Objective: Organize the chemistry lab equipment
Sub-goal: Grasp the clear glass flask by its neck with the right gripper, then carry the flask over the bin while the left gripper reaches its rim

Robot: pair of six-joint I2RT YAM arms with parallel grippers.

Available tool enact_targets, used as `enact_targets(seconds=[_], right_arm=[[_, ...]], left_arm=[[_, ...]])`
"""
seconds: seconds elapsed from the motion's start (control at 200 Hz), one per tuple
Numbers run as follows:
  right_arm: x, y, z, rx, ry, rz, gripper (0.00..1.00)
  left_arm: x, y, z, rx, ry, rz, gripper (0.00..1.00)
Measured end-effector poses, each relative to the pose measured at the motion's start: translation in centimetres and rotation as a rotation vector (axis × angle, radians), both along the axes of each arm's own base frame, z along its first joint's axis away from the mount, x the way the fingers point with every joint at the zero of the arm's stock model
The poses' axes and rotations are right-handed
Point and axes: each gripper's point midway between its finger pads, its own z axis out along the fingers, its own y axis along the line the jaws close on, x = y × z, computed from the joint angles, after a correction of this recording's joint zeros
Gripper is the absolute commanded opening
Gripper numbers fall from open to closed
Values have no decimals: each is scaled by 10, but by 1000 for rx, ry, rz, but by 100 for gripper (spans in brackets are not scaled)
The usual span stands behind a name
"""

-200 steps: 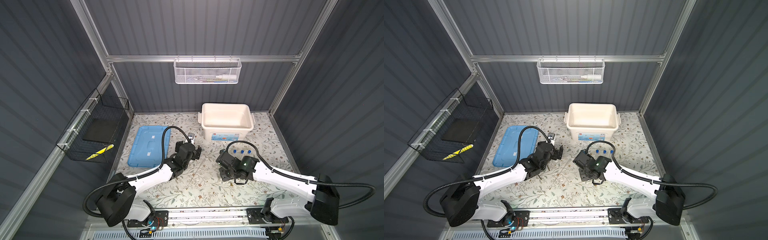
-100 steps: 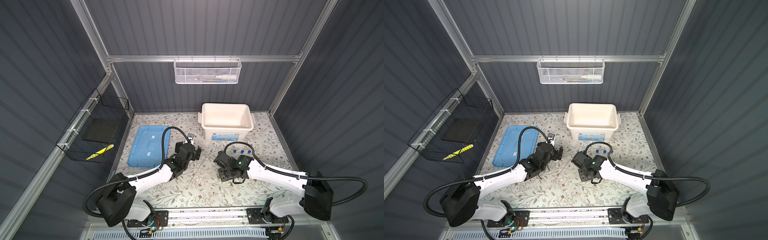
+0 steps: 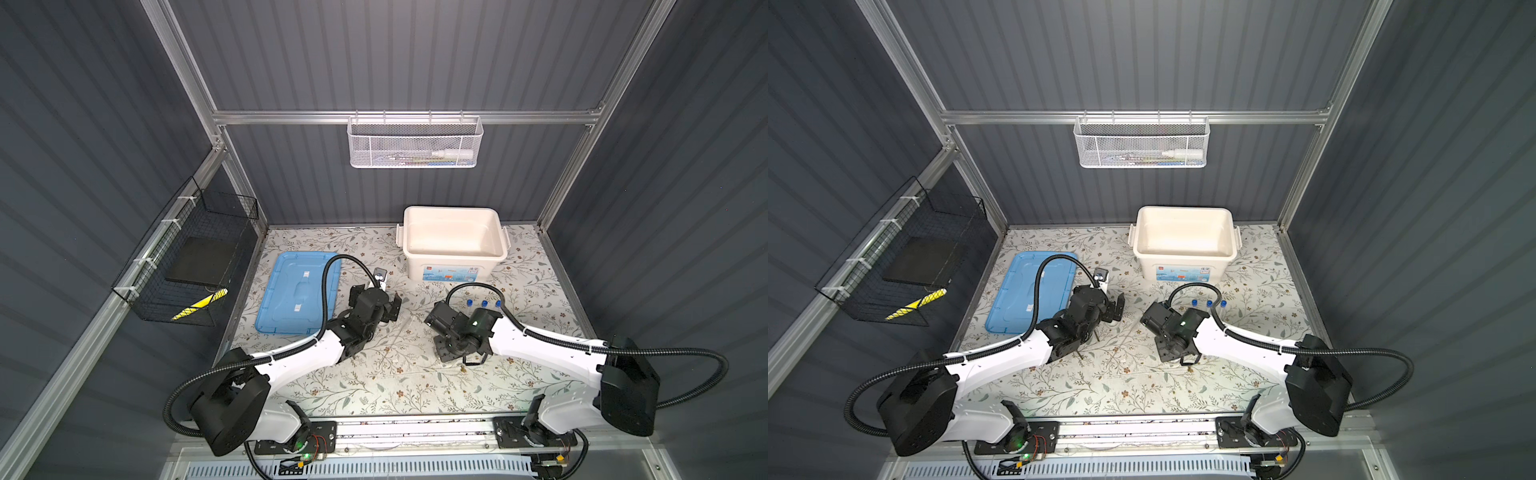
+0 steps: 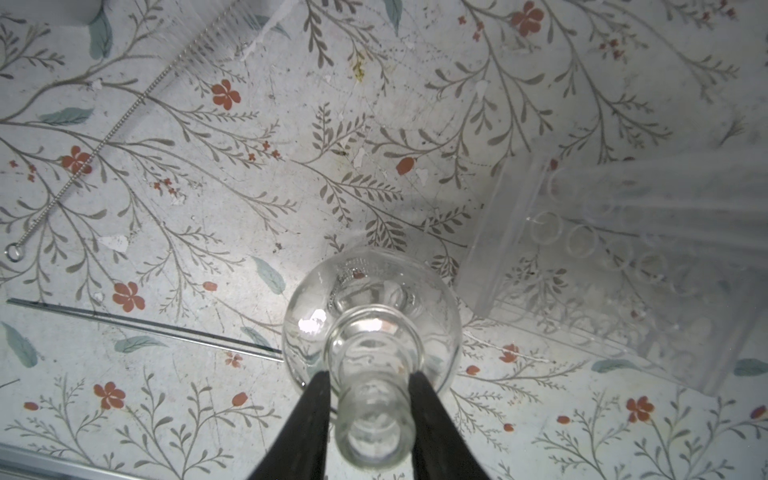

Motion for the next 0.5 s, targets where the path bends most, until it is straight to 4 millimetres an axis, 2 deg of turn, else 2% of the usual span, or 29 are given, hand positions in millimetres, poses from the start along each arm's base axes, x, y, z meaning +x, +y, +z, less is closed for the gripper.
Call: enact_targets(seconds=[0.495], right_arm=[[1, 2, 2, -15, 7, 12, 20]], left_arm=[[-1, 1, 1, -4, -1, 1, 100]])
